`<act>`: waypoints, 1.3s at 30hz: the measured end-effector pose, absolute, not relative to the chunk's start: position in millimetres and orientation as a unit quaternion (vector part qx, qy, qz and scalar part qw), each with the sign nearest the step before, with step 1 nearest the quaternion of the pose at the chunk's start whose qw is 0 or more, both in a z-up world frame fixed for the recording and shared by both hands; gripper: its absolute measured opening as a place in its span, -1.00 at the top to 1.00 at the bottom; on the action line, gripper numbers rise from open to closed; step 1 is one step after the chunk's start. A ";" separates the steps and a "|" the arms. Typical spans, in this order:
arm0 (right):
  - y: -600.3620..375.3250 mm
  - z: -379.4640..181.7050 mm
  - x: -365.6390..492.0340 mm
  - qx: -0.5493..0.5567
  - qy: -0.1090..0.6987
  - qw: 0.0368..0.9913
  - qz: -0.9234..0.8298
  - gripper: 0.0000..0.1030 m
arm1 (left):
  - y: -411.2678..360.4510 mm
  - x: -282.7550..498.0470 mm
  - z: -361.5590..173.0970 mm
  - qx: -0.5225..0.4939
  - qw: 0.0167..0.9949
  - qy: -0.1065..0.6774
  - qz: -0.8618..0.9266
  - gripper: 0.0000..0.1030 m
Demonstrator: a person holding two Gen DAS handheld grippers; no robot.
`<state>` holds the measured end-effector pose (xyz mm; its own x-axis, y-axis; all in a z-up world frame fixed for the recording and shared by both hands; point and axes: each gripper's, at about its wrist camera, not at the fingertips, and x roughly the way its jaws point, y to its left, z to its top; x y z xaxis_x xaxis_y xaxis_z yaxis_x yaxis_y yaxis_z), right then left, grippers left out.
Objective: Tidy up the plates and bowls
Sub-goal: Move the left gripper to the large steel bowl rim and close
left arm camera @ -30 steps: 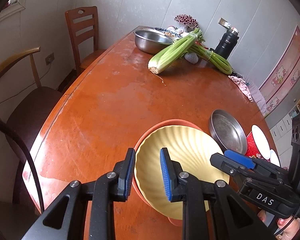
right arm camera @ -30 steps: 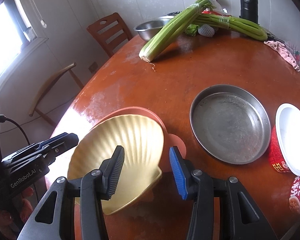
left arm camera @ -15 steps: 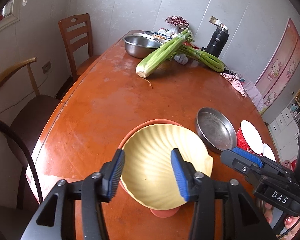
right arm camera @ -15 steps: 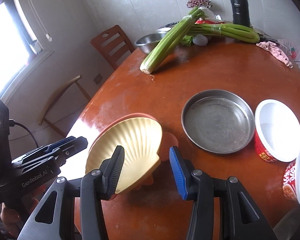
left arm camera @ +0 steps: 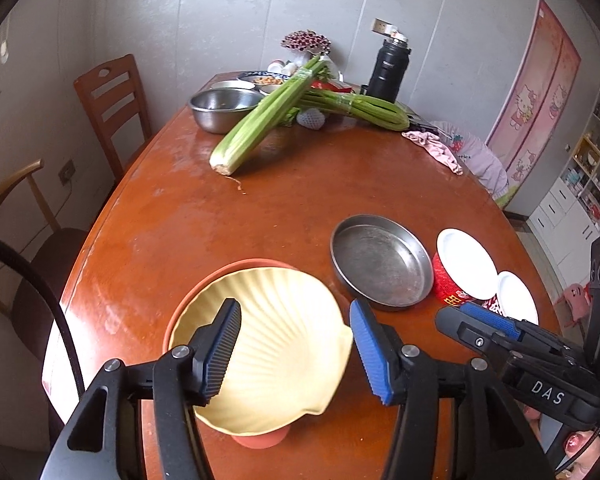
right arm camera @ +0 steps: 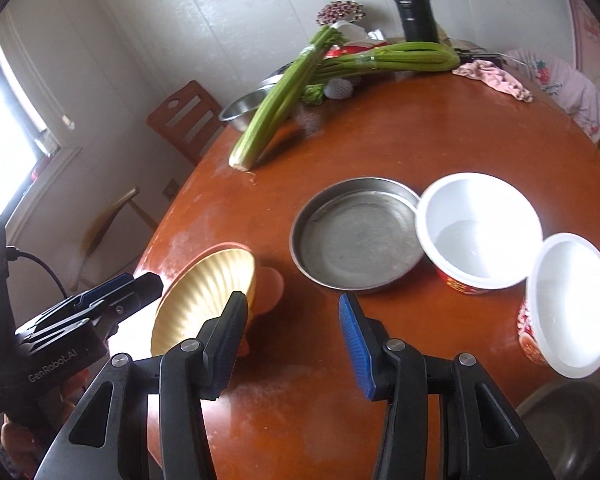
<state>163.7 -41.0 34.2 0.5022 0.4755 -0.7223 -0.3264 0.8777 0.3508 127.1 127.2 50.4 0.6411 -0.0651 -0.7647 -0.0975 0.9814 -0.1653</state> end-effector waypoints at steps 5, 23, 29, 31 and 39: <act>-63.6 31.7 163.5 0.113 0.447 0.861 0.215 0.03 | 110.3 142.4 49.4 -0.089 0.897 0.432 -0.016 -0.10; -67.1 -1.3 189.0 0.157 0.503 0.836 0.152 0.02 | 82.5 241.8 19.6 -0.028 0.854 0.512 -0.086 -0.10; -59.4 -12.0 203.9 0.172 0.516 0.830 0.126 0.02 | 76.3 273.1 -3.5 -0.024 0.835 0.540 -0.101 -0.10; -58.3 -15.4 208.9 0.171 0.517 0.832 0.112 0.03 | 74.9 282.6 -10.8 -0.026 0.830 0.547 -0.106 -0.10; -58.4 -27.2 222.8 0.182 0.518 0.830 0.093 0.02 | 74.7 303.0 -30.0 -0.039 0.820 0.559 -0.115 0.14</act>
<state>222.8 -58.4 -27.2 0.4451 0.3439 -0.8268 0.0344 0.9161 0.3995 303.0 74.7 -30.0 0.3476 -0.2325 -0.9084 0.1450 0.9704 -0.1929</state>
